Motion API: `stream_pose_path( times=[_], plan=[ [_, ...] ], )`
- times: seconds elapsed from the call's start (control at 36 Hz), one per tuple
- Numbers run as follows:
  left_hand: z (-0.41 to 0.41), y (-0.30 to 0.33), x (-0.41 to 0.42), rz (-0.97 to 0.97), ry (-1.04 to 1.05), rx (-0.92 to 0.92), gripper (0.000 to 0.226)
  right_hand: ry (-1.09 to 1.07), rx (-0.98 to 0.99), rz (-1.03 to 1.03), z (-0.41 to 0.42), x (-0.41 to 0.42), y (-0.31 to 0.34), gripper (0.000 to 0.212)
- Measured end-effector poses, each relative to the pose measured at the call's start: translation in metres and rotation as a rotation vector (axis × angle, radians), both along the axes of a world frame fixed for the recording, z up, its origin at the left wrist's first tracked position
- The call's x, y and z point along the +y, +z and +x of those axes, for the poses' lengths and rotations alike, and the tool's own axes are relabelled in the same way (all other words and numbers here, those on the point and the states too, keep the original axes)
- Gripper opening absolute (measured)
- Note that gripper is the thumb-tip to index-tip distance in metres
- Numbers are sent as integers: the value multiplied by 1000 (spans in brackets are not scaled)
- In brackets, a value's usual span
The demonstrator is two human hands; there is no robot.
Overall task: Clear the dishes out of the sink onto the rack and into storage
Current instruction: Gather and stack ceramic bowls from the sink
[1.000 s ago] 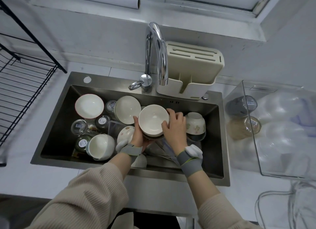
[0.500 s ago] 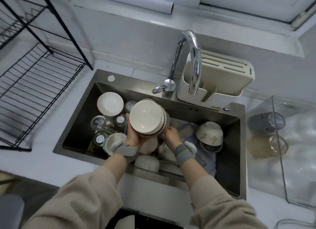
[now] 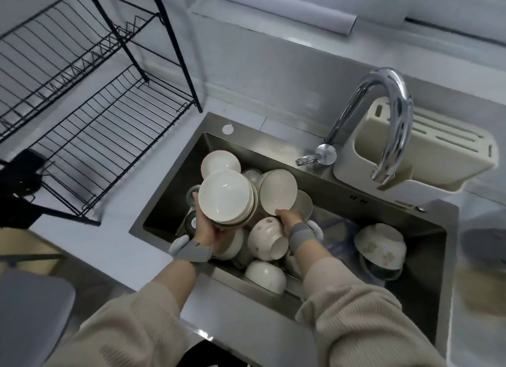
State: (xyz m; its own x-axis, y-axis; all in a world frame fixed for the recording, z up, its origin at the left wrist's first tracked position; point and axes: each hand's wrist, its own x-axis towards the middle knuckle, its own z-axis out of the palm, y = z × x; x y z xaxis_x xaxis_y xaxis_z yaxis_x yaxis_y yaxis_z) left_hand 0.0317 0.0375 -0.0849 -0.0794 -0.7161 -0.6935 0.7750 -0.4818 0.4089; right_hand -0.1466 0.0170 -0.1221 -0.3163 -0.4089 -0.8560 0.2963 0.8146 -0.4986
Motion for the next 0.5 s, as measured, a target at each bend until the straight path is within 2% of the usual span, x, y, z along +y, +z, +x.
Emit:
stream_pose_path(
  times=[0.08, 0.17, 0.25, 0.42, 0.5],
  plan=[
    [10, 0, 3, 10, -22, -145, 81, -28, -3, -16, -5, 6, -7, 46],
    [16, 0, 5, -50, -79, -276, 74, -75, 117, -67, -18, 18, -10, 31],
    [20, -2, 11, -84, -109, -301, 69, -174, 148, -104, -32, 37, -12, 15],
    [24, -1, 14, -91, -42, -206, 68, -290, 290, -50, -74, 74, -8, 30],
    [26, -2, 14, -77, -41, -220, 71, -246, 347, -5, -92, 93, -5, 30]
  ],
)
